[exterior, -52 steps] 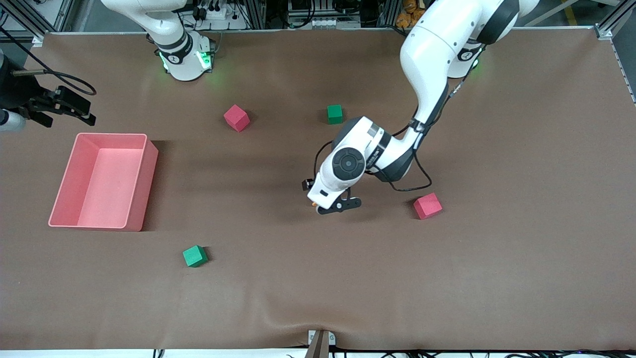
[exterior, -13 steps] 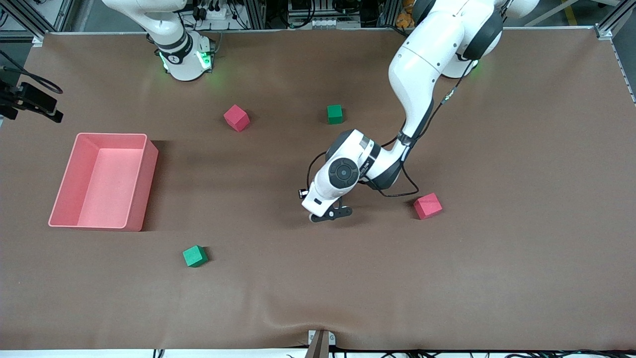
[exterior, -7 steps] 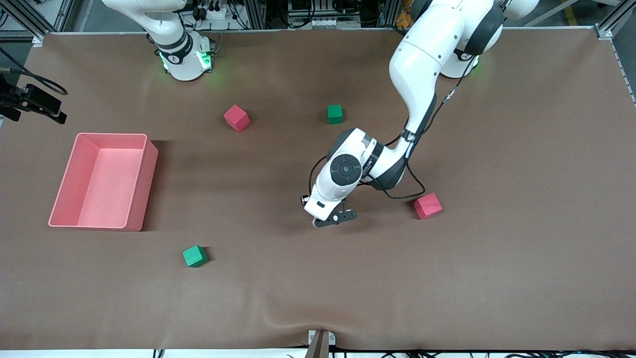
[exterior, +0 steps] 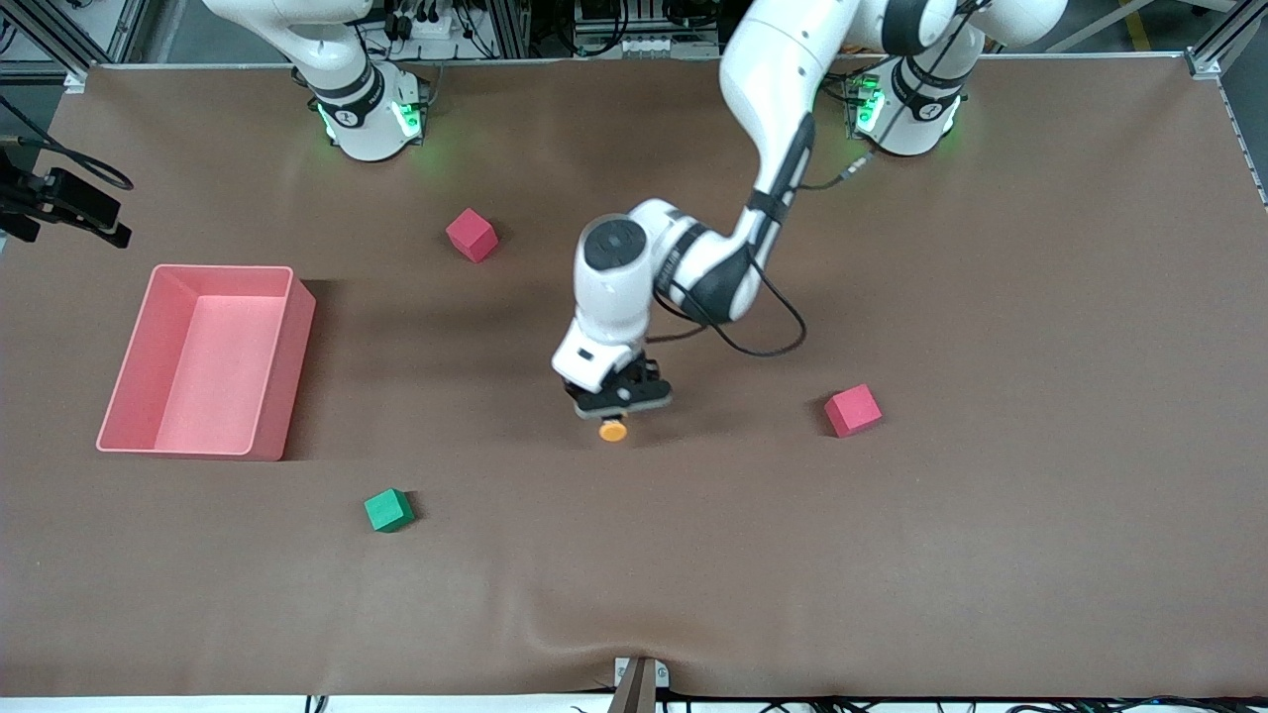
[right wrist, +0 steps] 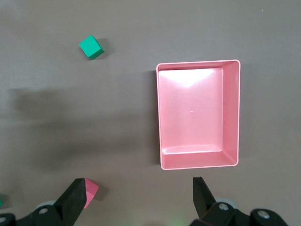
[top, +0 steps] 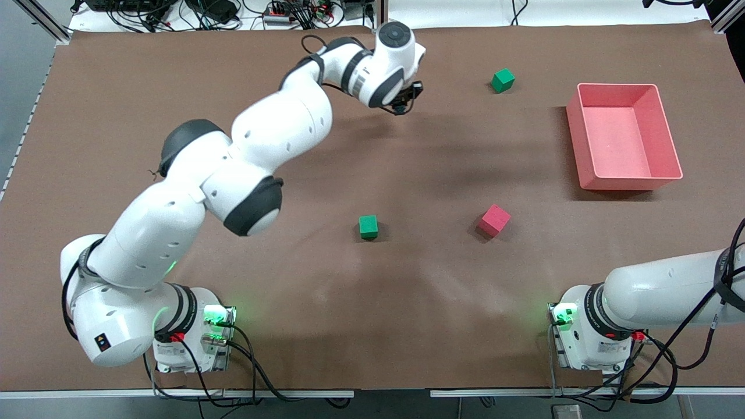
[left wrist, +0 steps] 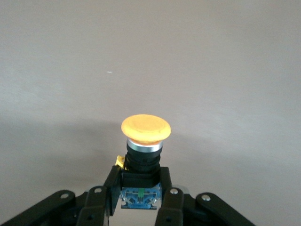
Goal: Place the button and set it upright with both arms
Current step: 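Lift the button with the left gripper and carry it toward the green cube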
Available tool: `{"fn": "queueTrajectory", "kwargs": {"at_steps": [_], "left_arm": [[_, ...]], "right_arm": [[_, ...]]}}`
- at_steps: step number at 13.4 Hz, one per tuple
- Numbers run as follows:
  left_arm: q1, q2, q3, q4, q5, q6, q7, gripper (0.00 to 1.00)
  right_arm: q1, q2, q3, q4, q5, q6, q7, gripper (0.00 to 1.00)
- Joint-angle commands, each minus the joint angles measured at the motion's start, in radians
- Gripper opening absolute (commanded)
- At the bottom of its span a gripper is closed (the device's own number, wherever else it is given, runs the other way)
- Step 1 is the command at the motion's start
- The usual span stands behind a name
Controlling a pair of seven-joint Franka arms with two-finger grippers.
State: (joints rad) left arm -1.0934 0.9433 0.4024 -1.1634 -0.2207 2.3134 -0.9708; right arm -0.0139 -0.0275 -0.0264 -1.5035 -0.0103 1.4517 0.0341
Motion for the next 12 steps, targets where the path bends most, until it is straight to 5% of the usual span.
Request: {"fn": "queueTrajectory", "kwargs": {"at_steps": [1,3,12], "left_arm": [[-0.043,-0.001,0.036,-0.021,0.149,0.046,-0.150,0.00],[-0.056,0.000,0.032,-0.022,0.323,0.079,-0.299,0.00],[-0.118,0.045,0.030,-0.022,0.674,0.156,-0.690,0.00]], "right_arm": [[0.000,0.004,-0.001,0.014,-0.004,-0.001,0.012,1.00],[0.000,0.004,-0.001,0.012,-0.004,-0.001,0.012,1.00],[-0.001,0.006,-0.001,0.012,-0.004,0.001,0.012,1.00]]}}
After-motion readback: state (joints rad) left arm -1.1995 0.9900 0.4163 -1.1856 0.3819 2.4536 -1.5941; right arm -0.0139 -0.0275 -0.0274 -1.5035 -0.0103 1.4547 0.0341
